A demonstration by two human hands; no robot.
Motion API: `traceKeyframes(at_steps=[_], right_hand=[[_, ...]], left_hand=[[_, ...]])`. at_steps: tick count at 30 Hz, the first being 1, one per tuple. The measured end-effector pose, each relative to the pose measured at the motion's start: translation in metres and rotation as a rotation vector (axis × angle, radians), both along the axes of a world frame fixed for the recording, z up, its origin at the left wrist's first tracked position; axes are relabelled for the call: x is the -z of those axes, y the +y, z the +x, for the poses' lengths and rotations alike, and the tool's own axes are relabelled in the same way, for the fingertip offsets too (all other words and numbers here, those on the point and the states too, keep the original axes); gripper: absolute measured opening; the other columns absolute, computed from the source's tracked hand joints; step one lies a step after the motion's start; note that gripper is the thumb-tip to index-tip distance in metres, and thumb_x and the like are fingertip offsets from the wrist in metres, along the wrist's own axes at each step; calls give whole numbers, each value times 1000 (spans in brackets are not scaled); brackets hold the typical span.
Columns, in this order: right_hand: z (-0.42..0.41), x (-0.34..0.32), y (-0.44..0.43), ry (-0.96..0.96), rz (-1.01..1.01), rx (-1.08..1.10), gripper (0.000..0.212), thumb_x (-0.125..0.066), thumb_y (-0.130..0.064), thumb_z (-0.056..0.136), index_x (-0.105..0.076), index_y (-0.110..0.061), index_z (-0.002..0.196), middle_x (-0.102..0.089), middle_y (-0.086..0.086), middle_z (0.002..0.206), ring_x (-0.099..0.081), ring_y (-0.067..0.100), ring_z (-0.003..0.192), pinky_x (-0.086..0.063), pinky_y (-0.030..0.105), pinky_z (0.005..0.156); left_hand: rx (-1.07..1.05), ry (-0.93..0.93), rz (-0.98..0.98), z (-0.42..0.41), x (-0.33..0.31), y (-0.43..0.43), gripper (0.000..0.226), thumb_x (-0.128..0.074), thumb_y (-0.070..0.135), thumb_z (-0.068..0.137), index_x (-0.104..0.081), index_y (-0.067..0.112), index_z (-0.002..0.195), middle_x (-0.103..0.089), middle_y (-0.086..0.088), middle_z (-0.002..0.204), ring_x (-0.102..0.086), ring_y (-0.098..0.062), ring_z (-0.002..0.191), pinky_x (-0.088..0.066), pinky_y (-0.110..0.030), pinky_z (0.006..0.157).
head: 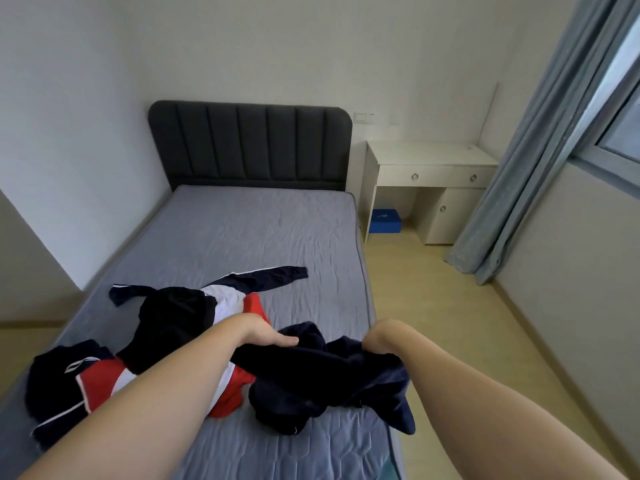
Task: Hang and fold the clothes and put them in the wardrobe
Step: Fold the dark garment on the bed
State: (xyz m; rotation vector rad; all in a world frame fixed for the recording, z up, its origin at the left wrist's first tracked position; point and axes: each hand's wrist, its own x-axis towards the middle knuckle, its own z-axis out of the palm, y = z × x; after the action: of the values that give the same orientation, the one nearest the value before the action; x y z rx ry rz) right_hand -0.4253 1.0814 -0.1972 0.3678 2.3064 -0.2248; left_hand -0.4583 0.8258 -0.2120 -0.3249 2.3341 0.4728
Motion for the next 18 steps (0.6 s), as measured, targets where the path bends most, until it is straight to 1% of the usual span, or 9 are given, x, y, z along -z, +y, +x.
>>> traceKeyframes(at_steps=[2, 3, 4, 5, 7, 11, 14, 16, 18], right_hand=[[2, 6, 2, 30, 209, -16, 51, -44, -38, 96, -48, -16, 143, -43, 14, 151, -42, 43, 135, -29, 66, 108], [6, 7, 4, 81, 255, -13, 46, -47, -33, 94, -51, -16, 137, -49, 12, 144, -44, 42, 133, -31, 66, 105], [8, 12, 9, 148, 250, -13, 34, -50, -24, 91, -58, -13, 122, -58, 9, 128, -53, 36, 122, -42, 55, 98], [11, 17, 16, 217, 216, 0, 17, -50, -15, 89, -60, -10, 102, -61, 6, 107, -61, 28, 103, -49, 39, 81], [16, 23, 28, 302, 134, 58, 14, -48, -3, 87, -53, -11, 78, -54, 4, 82, -56, 20, 71, -43, 30, 56], [25, 30, 45, 373, 101, 173, 17, -45, -2, 89, -50, -11, 75, -53, 6, 81, -53, 22, 67, -46, 33, 65], [22, 29, 51, 393, -13, 284, 23, -42, -21, 92, -59, -7, 84, -63, 11, 95, -61, 29, 82, -48, 33, 73], [21, 19, 48, 325, -67, 329, 39, -48, -46, 86, -63, -13, 99, -66, 8, 107, -62, 31, 94, -51, 36, 85], [21, 11, 43, 308, -26, 271, 36, -59, -52, 75, -63, -20, 92, -67, 2, 98, -64, 27, 87, -54, 37, 83]], left_hand=[[9, 63, -112, 0, 14, -3, 75, -79, 59, 74, -62, 10, 129, -65, -3, 123, -64, -23, 110, -50, -33, 99], [17, 93, -162, 1, 18, -5, 60, -73, 47, 84, -62, 11, 131, -65, -5, 125, -64, -24, 112, -50, -33, 100], [19, 124, -193, 2, 21, -8, 50, -65, 37, 91, -60, 12, 135, -63, -6, 131, -63, -25, 116, -49, -33, 102], [18, 138, -214, 3, 22, -11, 45, -56, 28, 96, -58, 11, 137, -60, -8, 136, -60, -26, 120, -48, -33, 104], [10, 163, -254, 4, 30, -21, 40, -48, 19, 97, -58, 10, 135, -59, -10, 138, -59, -28, 123, -48, -32, 103], [-177, 363, -174, 3, 40, -46, 35, -44, 7, 95, -59, 4, 126, -62, -18, 130, -62, -35, 116, -51, -34, 89], [-293, 477, -33, -2, 39, -60, 45, -40, 6, 96, -48, 11, 140, -56, -20, 137, -57, -38, 120, -46, -38, 93], [-294, 484, 29, -4, 33, -65, 47, -46, 13, 96, -50, 16, 142, -55, -15, 142, -55, -36, 125, -45, -37, 100], [-279, 457, 26, -7, 24, -67, 52, -67, 33, 88, -57, 15, 136, -62, -11, 135, -60, -31, 121, -48, -34, 98]])
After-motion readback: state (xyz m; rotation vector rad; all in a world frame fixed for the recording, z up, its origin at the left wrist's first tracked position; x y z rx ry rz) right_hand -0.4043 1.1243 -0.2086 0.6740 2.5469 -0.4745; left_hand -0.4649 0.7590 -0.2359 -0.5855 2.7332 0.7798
